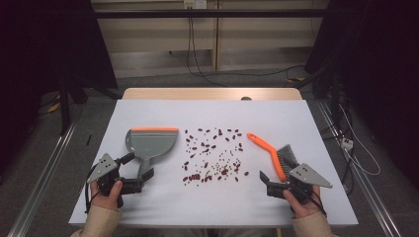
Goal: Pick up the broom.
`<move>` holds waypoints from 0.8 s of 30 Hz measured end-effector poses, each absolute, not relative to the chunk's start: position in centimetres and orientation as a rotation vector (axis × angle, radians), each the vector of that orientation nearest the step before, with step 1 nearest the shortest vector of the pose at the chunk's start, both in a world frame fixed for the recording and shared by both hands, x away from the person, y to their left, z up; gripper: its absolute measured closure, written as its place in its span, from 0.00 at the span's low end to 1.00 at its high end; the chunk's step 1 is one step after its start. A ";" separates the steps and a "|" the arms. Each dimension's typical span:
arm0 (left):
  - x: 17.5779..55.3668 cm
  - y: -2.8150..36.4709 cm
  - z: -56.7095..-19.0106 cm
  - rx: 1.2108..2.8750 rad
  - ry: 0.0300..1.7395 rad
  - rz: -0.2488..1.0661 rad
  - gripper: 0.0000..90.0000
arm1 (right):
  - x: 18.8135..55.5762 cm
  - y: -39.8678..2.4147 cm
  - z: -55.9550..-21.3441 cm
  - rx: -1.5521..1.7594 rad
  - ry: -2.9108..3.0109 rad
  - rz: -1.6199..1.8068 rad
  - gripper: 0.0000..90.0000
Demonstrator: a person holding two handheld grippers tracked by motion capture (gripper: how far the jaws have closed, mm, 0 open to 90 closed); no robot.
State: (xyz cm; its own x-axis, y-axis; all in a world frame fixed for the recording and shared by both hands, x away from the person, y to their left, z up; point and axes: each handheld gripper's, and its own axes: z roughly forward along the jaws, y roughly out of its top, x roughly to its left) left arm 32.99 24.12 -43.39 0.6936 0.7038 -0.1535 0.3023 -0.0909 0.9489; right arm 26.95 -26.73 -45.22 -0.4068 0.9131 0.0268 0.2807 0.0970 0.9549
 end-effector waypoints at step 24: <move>33.3 24.1 -43.4 1.674 0.814 0.398 0.04 | 30.8 -27.8 -42.9 1.253 1.827 1.335 0.06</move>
